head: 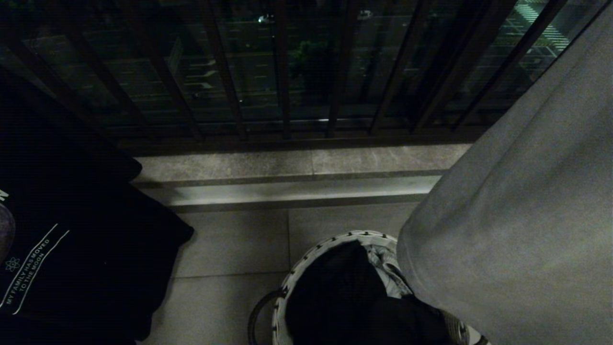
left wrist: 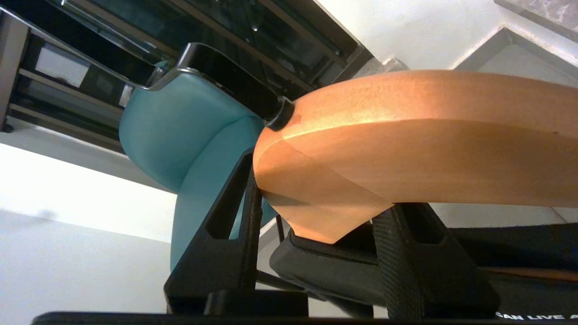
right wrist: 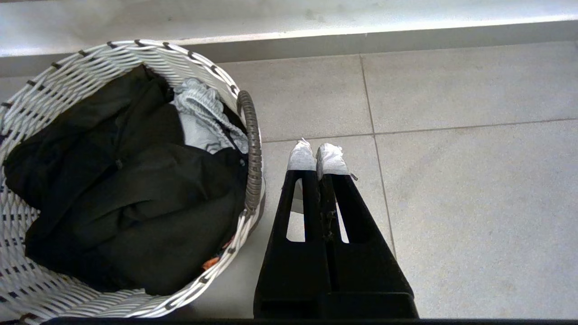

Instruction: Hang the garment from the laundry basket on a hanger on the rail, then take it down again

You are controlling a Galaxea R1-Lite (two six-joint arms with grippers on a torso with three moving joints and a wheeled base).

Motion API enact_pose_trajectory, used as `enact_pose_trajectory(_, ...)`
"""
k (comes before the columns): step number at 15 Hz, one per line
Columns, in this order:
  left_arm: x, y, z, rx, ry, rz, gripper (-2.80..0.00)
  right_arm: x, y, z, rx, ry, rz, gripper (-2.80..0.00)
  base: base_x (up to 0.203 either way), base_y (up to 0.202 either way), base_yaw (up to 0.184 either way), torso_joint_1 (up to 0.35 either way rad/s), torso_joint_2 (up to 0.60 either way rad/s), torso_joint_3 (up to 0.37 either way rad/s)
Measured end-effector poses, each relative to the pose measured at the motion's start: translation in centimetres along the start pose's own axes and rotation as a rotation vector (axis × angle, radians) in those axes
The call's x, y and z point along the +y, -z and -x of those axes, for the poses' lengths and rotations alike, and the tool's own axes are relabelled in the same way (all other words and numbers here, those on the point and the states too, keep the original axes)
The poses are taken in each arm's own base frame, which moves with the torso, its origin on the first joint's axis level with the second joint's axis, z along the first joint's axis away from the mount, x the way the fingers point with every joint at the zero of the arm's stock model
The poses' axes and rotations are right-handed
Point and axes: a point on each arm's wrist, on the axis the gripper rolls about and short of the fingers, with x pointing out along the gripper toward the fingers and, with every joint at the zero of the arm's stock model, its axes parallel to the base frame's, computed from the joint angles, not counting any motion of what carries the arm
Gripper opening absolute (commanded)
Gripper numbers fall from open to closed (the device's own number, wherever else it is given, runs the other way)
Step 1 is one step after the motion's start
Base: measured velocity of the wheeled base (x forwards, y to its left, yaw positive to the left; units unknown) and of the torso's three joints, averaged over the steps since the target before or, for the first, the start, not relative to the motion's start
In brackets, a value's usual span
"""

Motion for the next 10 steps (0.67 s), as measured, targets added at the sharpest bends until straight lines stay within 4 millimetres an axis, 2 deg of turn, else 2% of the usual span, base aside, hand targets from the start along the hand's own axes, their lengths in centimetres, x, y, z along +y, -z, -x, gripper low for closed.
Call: enact_pose_trajectory(10,0.33,0.03,0.57,-0.012,-0.003,0.000,-2.80,0.00,-0.13,-0.04,-0.021,0.002,0.001,-2.80,0.000,0.000,0.000,0.000,0.00,0.000)
